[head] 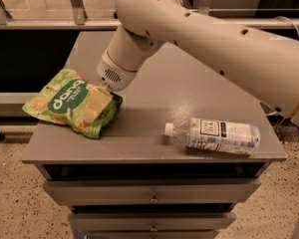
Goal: Move green rice chip bag near apple
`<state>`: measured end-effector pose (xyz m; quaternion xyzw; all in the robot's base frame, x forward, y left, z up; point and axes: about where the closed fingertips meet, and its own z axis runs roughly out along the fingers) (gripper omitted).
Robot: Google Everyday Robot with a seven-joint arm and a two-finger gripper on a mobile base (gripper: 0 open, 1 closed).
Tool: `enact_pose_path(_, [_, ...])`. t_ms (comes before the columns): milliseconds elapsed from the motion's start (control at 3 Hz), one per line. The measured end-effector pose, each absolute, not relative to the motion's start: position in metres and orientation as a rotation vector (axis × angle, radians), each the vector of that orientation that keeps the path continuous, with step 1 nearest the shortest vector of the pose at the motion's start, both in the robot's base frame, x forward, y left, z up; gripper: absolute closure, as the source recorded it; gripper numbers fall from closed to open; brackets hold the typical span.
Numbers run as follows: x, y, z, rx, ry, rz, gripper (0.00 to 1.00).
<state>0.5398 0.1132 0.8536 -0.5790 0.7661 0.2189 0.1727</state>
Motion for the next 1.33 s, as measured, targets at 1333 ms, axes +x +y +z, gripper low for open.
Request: enact_pose_path(1333, [0.601, -0.020, 0.935, -1.296, 2.206, 0.309, 1.00])
